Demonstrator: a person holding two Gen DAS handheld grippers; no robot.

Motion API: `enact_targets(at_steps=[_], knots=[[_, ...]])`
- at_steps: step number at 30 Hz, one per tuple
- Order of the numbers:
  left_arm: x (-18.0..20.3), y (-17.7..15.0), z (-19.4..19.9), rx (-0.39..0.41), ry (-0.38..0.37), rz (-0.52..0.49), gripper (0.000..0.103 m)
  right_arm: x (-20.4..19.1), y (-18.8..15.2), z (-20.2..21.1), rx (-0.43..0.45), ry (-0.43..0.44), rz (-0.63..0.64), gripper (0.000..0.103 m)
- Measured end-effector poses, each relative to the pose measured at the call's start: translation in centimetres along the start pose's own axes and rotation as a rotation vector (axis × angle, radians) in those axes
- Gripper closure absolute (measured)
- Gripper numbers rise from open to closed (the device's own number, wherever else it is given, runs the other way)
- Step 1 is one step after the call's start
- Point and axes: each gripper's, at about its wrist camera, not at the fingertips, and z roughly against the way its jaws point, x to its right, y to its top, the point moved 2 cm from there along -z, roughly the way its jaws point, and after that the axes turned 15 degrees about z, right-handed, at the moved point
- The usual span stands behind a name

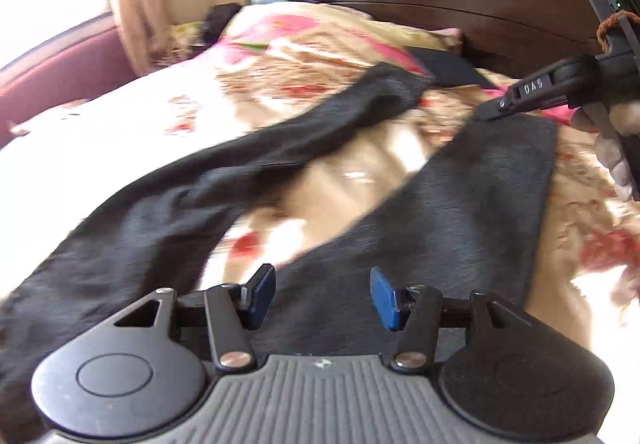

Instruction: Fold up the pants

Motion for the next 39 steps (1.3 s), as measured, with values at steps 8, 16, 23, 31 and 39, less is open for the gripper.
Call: enact_targets(at_steps=[8, 16, 23, 31, 39], knots=[[-16.0, 1.2, 2.4, -0.014, 0.309, -0.028, 0.031, -19.3, 7.0, -10.0, -0.052, 0.382, 0.515, 0.077], [-28.1, 1.5, -0.4, -0.106, 0.382, 0.046, 0.029, -32.0, 11.0, -18.7, -0.074, 0.526, 0.902, 0.072], [-31.6, 0.8, -2.9, -0.226, 0.295, 0.059, 0.024, -34.4, 12.4, -24.7, -0.171, 0.517, 1.019, 0.065], [-31.6, 1.2, -3.4, -0.256, 0.277, 0.028, 0.019, -35.9, 12.7, -25.8, -0.175, 0.518, 1.149, 0.051], [-31.0, 1.1, -3.0, -0.234, 0.33, 0.028, 0.051, -36.0, 11.6, -26.1, -0.25, 0.534, 1.095, 0.098]])
